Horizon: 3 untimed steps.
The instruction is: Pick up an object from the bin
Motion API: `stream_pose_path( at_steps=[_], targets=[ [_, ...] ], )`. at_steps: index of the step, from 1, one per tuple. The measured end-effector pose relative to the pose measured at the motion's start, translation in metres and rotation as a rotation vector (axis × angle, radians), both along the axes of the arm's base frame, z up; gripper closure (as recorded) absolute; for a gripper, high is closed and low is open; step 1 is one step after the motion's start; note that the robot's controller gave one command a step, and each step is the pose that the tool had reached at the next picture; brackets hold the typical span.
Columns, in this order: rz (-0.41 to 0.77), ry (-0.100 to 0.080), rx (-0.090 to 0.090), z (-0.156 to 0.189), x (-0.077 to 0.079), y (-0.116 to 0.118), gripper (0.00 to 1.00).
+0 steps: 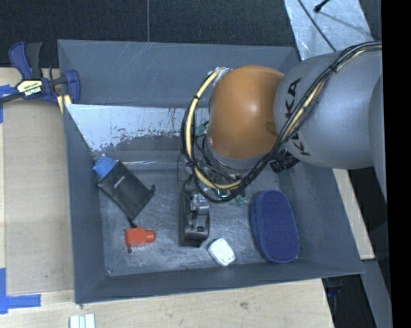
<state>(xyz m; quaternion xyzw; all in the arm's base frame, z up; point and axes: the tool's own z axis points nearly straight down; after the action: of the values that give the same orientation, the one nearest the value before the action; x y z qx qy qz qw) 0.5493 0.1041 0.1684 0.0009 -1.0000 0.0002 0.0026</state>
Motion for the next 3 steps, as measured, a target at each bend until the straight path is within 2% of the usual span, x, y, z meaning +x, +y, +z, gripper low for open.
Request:
stream_pose_path(
  at_steps=[1, 2, 3],
  targets=[
    [0.186, -0.004, 0.002, -0.101, 0.027, 0.064, 0.0],
    [0.249, -0.006, 0.0, -0.091, 0.02, -0.051, 0.0],
    [0.22, -0.011, 0.006, -0.098, 0.033, 0.059, 0.0]
  ],
)
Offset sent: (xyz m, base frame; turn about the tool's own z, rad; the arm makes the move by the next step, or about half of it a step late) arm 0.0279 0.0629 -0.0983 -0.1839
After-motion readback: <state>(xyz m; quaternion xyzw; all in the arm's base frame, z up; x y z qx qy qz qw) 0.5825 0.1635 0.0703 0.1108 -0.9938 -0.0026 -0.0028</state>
